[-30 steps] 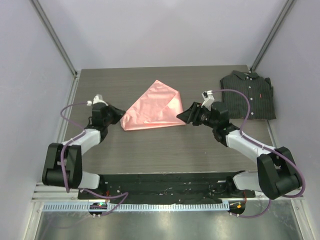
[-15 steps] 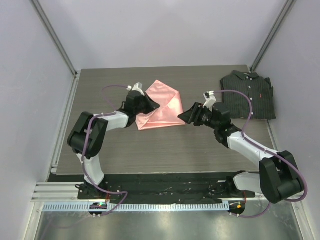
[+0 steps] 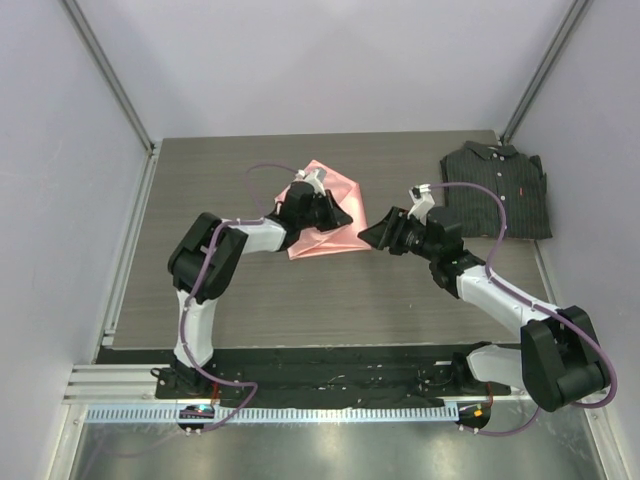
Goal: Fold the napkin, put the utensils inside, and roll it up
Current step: Fold the napkin, then roll the napkin with the utensil
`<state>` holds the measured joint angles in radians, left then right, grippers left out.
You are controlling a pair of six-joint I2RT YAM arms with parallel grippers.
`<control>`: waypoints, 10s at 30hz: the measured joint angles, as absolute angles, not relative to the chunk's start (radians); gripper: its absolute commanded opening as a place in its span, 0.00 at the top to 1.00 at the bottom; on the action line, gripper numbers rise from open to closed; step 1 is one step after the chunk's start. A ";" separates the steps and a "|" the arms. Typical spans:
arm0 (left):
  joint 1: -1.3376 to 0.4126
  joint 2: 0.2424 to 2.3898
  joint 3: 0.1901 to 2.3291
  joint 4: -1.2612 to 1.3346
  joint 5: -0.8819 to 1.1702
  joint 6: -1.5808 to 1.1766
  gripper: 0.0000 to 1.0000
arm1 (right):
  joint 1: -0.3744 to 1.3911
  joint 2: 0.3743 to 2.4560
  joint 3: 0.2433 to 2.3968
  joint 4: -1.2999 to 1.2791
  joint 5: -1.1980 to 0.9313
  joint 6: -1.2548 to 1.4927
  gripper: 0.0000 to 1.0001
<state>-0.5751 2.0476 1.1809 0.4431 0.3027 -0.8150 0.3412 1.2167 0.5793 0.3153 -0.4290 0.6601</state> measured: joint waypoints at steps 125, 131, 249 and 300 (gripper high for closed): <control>-0.392 1.339 0.656 -0.079 0.085 -0.794 0.19 | 0.225 1.670 0.675 0.165 -0.479 0.589 0.99; -0.402 1.417 0.609 0.055 0.158 -0.854 0.23 | 0.225 1.561 0.599 0.088 -0.439 0.595 0.99; -0.310 1.800 1.060 -0.524 0.501 -0.542 1.00 | 1.260 1.942 0.813 0.495 0.941 -0.384 0.65; -0.403 1.031 0.376 0.066 0.043 -0.669 0.09 | 0.777 2.036 1.370 -0.479 -0.511 -0.019 0.99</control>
